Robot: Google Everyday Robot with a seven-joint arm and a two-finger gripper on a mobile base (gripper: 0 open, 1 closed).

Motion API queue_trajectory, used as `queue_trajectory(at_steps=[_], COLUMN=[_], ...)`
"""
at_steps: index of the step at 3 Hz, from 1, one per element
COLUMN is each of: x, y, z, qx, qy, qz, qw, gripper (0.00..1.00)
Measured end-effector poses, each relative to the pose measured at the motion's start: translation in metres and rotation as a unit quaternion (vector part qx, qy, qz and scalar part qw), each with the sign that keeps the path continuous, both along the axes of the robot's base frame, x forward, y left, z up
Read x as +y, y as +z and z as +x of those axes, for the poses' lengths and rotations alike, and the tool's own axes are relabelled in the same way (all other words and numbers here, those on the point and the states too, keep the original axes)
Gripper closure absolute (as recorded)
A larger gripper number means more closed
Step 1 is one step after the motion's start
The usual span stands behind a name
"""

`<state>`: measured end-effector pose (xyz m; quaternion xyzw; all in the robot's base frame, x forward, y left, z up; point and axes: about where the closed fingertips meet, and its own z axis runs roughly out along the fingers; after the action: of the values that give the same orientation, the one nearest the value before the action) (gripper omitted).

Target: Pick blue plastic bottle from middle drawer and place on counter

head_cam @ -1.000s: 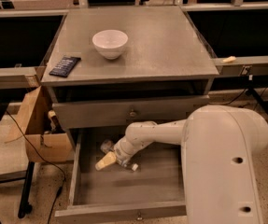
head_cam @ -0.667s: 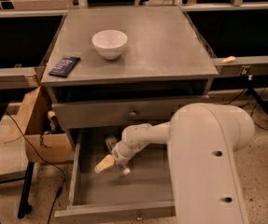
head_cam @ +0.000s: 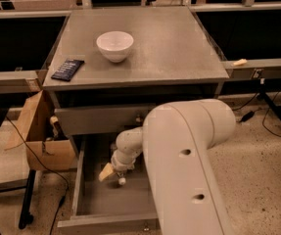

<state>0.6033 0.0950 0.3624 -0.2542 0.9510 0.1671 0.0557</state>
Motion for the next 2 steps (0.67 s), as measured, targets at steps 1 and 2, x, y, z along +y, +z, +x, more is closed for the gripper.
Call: queue_trajectory(at_steps=[1,2], x=[-0.0031,-0.0031], y=[0.0001,0.0026], z=[-0.0001,-0.0001], qx=[0.020,0.020], qy=[-0.024,-0.024], qz=[-0.026,-0.026], qw=[0.9992,0.9992], gripper=[0.49,0.72])
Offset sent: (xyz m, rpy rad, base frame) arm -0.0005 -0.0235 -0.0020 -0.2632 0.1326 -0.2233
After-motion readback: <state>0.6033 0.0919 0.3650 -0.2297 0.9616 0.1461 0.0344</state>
